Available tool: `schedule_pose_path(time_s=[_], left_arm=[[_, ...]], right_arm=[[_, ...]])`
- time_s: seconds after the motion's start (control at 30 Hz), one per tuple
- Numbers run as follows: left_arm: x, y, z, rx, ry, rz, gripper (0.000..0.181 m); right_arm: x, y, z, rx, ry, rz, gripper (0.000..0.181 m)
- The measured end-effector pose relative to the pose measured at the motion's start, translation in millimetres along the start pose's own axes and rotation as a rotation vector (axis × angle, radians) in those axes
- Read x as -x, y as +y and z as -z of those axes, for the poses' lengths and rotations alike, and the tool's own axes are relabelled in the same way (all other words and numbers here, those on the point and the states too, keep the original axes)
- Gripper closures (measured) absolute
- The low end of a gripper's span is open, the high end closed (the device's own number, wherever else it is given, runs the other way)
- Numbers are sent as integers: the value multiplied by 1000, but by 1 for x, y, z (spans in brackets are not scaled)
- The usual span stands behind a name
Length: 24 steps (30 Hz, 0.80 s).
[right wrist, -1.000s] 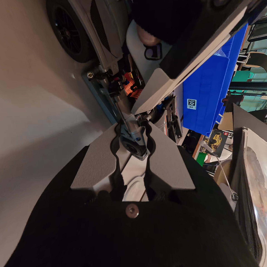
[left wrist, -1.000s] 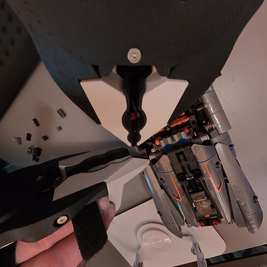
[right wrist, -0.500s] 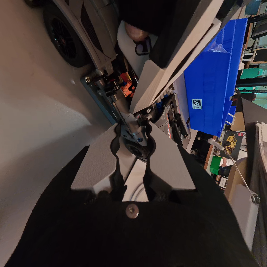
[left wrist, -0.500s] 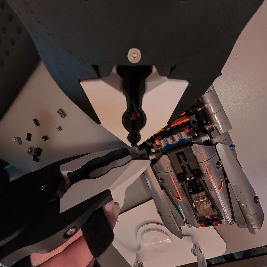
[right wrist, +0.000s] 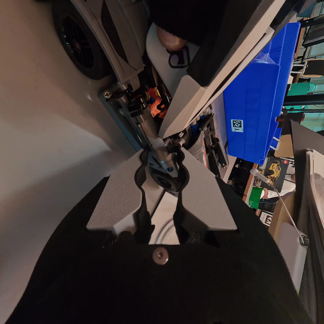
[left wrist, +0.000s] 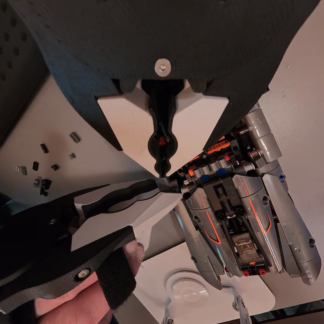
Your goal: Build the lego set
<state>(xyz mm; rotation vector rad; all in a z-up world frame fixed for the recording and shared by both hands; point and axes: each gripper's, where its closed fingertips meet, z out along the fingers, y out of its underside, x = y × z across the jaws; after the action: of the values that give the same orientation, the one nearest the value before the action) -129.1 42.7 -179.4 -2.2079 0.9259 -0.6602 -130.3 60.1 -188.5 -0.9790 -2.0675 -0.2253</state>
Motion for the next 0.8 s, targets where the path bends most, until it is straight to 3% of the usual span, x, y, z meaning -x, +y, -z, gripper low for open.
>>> schedule_pose_path(time_s=[0.8], left_arm=[[-1, -2, 3, -20, 20, 15, 181]], right_arm=[[-2, -1, 3, -6, -25, -34, 151]])
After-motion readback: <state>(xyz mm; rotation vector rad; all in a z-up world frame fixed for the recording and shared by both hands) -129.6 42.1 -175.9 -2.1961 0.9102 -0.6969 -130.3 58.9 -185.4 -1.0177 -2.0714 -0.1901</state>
